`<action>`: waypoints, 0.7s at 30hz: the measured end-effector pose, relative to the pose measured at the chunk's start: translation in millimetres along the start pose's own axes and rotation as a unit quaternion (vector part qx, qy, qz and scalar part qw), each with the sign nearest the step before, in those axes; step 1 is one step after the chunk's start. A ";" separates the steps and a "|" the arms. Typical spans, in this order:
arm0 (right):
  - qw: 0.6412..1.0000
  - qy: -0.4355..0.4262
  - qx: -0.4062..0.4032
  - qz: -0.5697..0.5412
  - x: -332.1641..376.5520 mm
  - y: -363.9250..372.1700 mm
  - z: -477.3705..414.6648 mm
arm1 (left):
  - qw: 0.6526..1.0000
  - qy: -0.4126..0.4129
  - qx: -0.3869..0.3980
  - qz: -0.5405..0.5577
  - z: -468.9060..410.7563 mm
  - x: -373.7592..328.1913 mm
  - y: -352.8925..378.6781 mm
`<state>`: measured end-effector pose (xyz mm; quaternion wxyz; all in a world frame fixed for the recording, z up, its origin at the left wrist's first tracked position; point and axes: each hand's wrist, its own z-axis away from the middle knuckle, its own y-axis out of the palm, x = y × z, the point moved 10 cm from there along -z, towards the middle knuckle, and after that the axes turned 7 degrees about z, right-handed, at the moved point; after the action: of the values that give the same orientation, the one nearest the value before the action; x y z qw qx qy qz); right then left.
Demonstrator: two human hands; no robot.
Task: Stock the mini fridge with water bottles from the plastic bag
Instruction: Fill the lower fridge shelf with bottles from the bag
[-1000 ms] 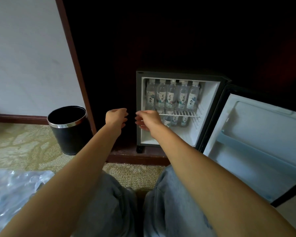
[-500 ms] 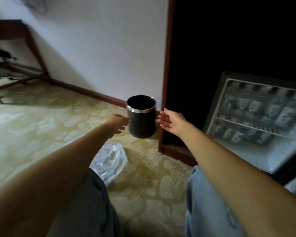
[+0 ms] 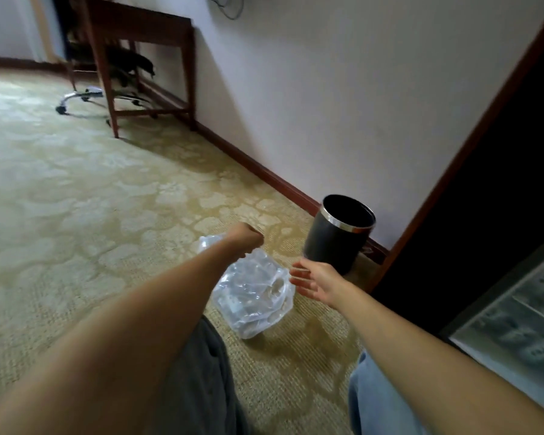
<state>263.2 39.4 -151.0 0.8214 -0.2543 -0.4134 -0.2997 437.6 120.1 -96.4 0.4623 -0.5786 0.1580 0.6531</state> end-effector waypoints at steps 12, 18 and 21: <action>0.994 -0.039 0.020 0.100 50.1 50.5 -6.4 | 0.999 -0.013 -0.042 0.010 -1.0 12.5 -33.3; 0.996 -0.028 0.016 0.088 45.7 63.6 -35.7 | 0.993 -0.035 -0.019 -0.108 -17.8 33.2 -18.1; 0.989 -0.044 0.036 0.137 41.8 68.1 -52.9 | 0.973 -0.024 0.005 -0.228 -31.3 43.8 -12.2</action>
<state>358.9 39.5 -155.8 0.8444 -0.2913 -0.4209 -0.1580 470.5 121.8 -140.7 0.6053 -0.5817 0.0139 0.5432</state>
